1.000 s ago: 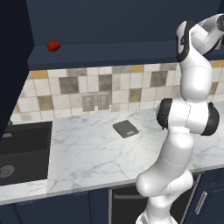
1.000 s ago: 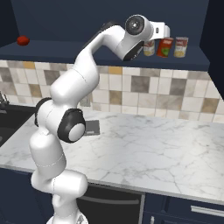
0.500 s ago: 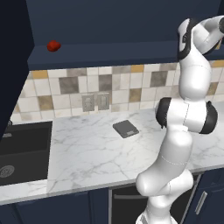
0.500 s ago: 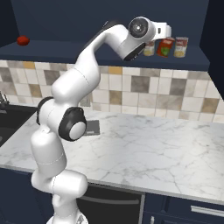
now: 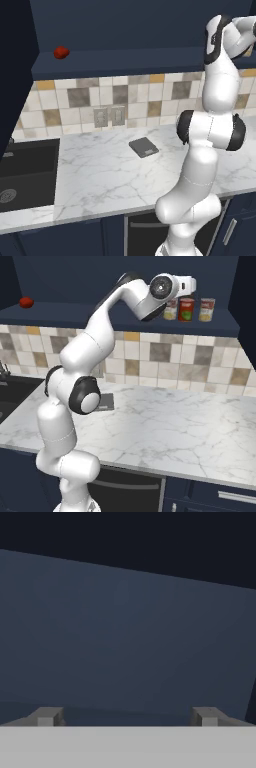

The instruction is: Pick the cans from the counter and place them in their designated side in the cabinet.

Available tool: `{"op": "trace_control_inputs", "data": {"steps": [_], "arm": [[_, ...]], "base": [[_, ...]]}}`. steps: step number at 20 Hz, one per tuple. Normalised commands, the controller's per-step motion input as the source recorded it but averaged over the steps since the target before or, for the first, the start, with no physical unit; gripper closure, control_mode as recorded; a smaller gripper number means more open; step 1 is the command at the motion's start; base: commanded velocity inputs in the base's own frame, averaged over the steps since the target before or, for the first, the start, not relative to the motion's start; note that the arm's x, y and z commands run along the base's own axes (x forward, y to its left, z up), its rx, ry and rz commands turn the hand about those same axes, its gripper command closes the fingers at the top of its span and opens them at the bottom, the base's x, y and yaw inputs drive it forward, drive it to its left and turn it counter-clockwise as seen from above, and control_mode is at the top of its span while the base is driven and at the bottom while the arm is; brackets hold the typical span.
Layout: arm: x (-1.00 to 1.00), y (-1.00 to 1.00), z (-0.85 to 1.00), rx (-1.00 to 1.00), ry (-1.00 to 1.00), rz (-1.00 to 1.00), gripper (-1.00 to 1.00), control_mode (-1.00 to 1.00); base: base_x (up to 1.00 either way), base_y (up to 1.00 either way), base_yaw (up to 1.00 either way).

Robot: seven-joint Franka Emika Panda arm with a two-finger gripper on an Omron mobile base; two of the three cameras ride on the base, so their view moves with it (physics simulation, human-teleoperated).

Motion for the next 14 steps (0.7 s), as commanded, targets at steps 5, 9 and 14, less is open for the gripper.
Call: {"op": "trace_control_inputs", "data": {"steps": [5, 9, 14], "arm": [[-0.13, -0.04, -0.14, -0.05, -0.06, 0.05, -1.00, -1.00], [-0.36, 0.04, -0.48, -0.07, -0.01, 0.05, -1.00, -1.00], [-0.48, 0.29, -0.12, -0.05, -0.04, 0.06, -1.00, -1.00]], "base": [[0.00, 0.00, 0.00], [0.00, 0.00, 0.00], [0.00, 0.00, 0.00]]}}
